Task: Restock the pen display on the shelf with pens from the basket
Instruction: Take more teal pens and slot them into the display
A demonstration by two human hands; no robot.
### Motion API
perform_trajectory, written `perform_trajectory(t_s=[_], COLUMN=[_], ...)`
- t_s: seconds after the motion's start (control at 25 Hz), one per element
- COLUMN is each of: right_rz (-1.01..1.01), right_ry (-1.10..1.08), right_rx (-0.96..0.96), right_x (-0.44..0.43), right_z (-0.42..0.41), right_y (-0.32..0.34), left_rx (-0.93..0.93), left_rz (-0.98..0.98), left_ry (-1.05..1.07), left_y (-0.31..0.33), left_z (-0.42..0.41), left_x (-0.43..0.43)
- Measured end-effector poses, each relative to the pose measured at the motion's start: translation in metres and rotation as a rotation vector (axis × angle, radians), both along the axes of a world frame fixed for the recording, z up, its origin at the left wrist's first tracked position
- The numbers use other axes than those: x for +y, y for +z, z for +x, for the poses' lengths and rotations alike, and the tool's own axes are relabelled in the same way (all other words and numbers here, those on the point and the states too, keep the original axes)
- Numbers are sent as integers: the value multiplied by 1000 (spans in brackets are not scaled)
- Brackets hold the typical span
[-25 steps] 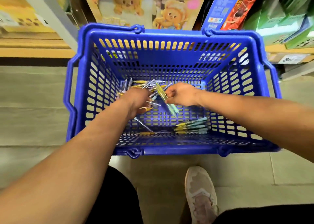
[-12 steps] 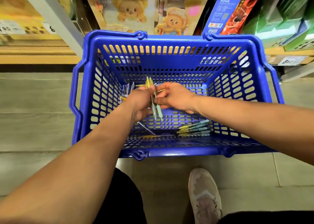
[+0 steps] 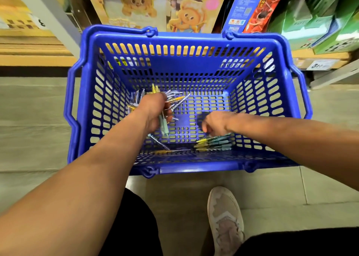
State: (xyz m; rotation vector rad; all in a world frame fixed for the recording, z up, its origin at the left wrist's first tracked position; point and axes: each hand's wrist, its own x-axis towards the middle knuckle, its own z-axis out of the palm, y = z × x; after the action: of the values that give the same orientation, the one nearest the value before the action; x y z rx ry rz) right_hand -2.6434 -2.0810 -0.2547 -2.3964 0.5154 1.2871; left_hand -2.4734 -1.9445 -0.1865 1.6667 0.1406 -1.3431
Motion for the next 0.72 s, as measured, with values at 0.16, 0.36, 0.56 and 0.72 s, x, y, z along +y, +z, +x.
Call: perform_trajectory(t_s=[0.16, 0.36, 0.56, 0.72], right_rz=[-161, -198, 59, 425], right_ry=[278, 345, -160, -823], right_rx=[111, 135, -223, -522], right_x=[0, 6, -15, -2], right_z=[-15, -12, 9, 39], right_y=[-14, -10, 5, 26], left_rx=[-6, 53, 25, 39], left_rz=[4, 27, 63, 39], left_ry=[-58, -79, -80, -85], left_y=[-5, -3, -6, -6], left_z=[3, 1, 0, -5], left_x=[0, 0, -1, -5])
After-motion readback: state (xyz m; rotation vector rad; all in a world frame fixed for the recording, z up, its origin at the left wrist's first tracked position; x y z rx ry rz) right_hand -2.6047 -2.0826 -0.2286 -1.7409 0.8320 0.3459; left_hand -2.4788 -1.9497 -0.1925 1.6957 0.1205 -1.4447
